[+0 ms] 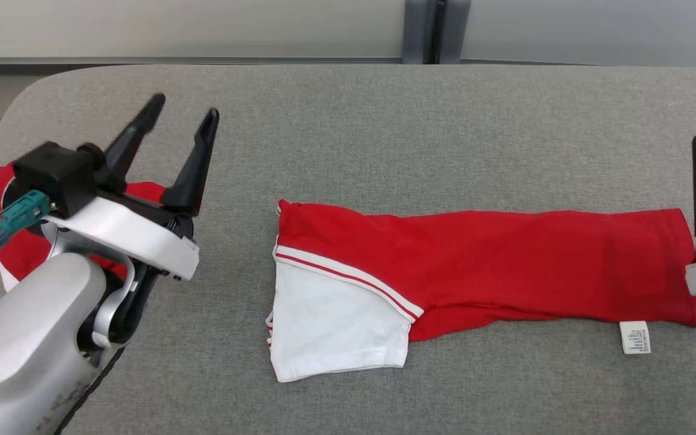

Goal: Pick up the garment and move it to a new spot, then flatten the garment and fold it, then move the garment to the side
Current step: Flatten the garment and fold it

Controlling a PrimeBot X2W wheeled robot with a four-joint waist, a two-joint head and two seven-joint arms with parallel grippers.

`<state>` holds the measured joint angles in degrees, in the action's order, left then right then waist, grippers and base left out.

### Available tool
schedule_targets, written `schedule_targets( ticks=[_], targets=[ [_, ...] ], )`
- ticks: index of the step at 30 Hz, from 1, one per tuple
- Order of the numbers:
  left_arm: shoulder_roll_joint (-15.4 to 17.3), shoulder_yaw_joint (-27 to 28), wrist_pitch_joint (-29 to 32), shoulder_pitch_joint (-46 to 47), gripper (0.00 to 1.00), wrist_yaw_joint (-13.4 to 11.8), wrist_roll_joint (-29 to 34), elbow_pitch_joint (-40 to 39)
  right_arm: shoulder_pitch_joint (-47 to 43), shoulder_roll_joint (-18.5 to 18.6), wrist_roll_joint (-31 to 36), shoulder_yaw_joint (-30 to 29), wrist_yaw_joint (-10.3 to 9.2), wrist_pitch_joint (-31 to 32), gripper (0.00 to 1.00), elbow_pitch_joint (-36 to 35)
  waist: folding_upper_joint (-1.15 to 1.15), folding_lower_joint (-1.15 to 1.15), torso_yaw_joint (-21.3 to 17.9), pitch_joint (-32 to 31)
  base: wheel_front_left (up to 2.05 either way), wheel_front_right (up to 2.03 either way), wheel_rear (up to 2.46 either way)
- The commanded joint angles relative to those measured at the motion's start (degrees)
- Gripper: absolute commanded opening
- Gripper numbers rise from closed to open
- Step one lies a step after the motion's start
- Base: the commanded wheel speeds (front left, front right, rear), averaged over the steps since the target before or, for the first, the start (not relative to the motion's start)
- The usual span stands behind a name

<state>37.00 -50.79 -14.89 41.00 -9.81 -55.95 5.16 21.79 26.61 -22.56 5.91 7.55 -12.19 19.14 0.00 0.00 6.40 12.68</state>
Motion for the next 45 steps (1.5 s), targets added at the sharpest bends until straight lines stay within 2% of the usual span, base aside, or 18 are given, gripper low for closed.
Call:
schedule_targets(
  ticks=[1,2,3,6,11,15,21,25,29,38,45],
  targets=[
    [-4.0,7.2,-0.3,-3.9,1.00,-1.5,5.2,-1.0,-1.7,-1.9,2.6,-0.8,-0.12,-1.8,1.00,-2.4,0.00,0.00,0.5,-0.4,0.00,0.00,0.00],
    [-5.5,10.2,-0.2,-6.1,1.00,-1.7,7.5,-1.0,-2.4,-2.8,3.8,-1.3,-0.12,-2.2,1.00,-3.3,0.00,0.00,0.6,-0.4,0.00,0.00,0.00],
    [-5.5,10.2,-0.2,-6.1,1.00,-1.7,7.5,-1.0,-2.4,-2.8,3.8,-1.3,-0.12,-2.2,1.00,-3.3,0.00,0.00,0.6,-0.4,0.00,0.00,0.00],
    [-11.0,17.4,-0.2,-11.8,1.00,-0.6,13.9,-0.8,-4.6,-5.7,6.4,-2.3,-0.12,-2.9,1.00,-5.6,0.00,0.00,0.9,-0.6,0.00,0.00,0.00],
    [-19.4,27.2,-0.2,-20.9,1.00,3.7,23.6,1.8,-8.8,-10.3,8.6,-4.0,-0.12,-3.1,1.00,-7.7,0.00,0.00,1.2,-1.1,0.00,0.00,0.00],
    [-24.9,32.2,-0.2,-26.0,1.00,5.7,33.1,3.2,-11.8,-13.0,9.8,-4.8,-0.12,-3.1,1.00,-7.9,0.00,0.00,1.3,-1.5,0.00,0.00,0.00],
    [-30.8,40.2,-0.2,-30.8,1.00,10.2,40.2,2.6,-13.0,-15.4,10.1,-5.3,-0.12,-3.1,1.00,-6.7,0.00,0.00,0.9,-1.1,0.00,0.00,0.00],
    [-32.4,43.2,-0.2,-31.2,1.00,13.5,42.6,3.5,-12.1,-16.3,9.5,-8.4,-0.12,-3.1,1.00,-3.8,0.00,0.00,1.1,-0.5,0.00,0.00,0.00],
    [-33.4,44.8,-0.2,-30.7,1.00,15.3,43.8,4.5,-10.8,-17.6,10.8,-12.4,-0.11,-3.1,1.00,0.4,0.00,0.00,1.4,0.3,0.00,0.00,0.00],
    [-33.9,43.6,-0.2,-29.2,1.00,16.7,45.9,7.1,-5.9,-20.1,11.4,-23.1,-0.11,-3.1,1.00,11.9,0.00,0.00,2.3,2.3,0.00,0.00,0.00],
    [-34.0,43.5,-0.2,-28.6,1.00,17.2,44.6,7.7,-2.3,-19.3,10.4,-25.4,-0.11,-3.0,1.00,21.1,0.00,0.00,3.0,2.9,0.00,0.00,0.00]
  ],
)
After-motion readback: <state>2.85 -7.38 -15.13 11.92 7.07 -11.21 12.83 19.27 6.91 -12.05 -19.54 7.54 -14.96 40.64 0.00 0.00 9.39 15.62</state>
